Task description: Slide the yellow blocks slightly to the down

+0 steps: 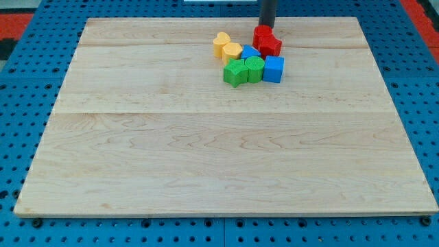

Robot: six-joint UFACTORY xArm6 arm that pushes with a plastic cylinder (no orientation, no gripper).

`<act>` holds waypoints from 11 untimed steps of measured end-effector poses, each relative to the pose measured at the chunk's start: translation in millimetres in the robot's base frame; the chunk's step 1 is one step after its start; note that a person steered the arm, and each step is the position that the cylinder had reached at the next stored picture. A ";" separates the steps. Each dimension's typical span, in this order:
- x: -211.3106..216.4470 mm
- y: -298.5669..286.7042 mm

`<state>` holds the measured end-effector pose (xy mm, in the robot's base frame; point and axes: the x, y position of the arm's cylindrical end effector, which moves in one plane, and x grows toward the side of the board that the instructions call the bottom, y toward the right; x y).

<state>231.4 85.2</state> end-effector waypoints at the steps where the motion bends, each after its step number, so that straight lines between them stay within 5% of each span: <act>1: 12.6 -8.2; 3: 17.4 3.0; 5: -6.2 -83.1; 11: 11.9 -51.7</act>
